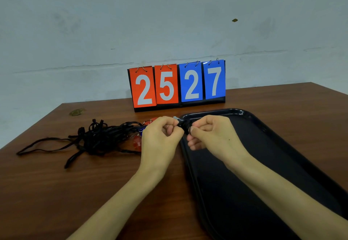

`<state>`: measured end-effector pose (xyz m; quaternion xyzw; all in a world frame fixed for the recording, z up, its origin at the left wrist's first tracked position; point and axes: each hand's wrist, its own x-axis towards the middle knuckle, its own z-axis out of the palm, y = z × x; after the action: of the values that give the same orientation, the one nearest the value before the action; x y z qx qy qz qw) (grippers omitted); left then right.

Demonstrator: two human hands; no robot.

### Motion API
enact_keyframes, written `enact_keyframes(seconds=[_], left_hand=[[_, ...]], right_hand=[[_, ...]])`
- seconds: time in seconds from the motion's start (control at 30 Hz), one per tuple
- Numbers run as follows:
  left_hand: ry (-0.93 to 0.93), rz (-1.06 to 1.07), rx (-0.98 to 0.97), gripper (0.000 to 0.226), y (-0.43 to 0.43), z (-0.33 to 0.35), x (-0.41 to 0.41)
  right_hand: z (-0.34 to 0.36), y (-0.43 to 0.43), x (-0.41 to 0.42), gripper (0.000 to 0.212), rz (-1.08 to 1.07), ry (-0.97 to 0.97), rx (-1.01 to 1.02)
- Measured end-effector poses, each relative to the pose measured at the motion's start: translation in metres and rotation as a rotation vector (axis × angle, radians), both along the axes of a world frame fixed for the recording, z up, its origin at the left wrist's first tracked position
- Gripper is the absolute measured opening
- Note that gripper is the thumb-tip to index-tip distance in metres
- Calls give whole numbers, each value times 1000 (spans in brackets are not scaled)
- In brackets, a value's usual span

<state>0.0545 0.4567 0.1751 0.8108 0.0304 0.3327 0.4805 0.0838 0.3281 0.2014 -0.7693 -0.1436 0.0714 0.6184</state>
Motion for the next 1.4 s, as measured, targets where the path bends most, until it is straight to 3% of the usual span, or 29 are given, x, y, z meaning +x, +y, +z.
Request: enact_keyframes(seconds=[0.13, 0.23, 0.4, 0.57, 0.7, 0.83, 1.03, 1.17, 1.27, 1.4], left_hand=[[43, -127, -126, 19, -1, 2, 0], [19, -188, -82, 13, -1, -3, 1], [-16, -178, -80, 15, 2, -2, 3], [-16, -192, -198, 11, -2, -1, 2], [41, -172, -370, 14, -6, -4, 3], [107, -227, -700, 13, -6, 0, 2], [225, -328, -873, 14, 1, 1, 2], [263, -257, -1002, 19, 3, 2, 5], [242, -209, -985, 30, 5, 6, 6], [229, -178, -752, 45, 6, 12, 5]], right_hand=[[1, -2, 2, 7, -3, 33, 29], [0, -4, 3, 7, -21, 22, 58], [-2, -4, 3, 8, -22, -36, 43], [-3, -2, 1, 4, -73, -172, -33], [-6, -2, 1, 6, -98, -226, -71], [-10, 0, -1, 7, -118, -321, -158], [-14, 1, -4, 5, -129, -481, -329], [-13, 2, -7, 8, -106, -545, -431], [-12, 3, -9, 11, -98, -597, -499], [-9, 3, -11, 13, -94, -611, -545]])
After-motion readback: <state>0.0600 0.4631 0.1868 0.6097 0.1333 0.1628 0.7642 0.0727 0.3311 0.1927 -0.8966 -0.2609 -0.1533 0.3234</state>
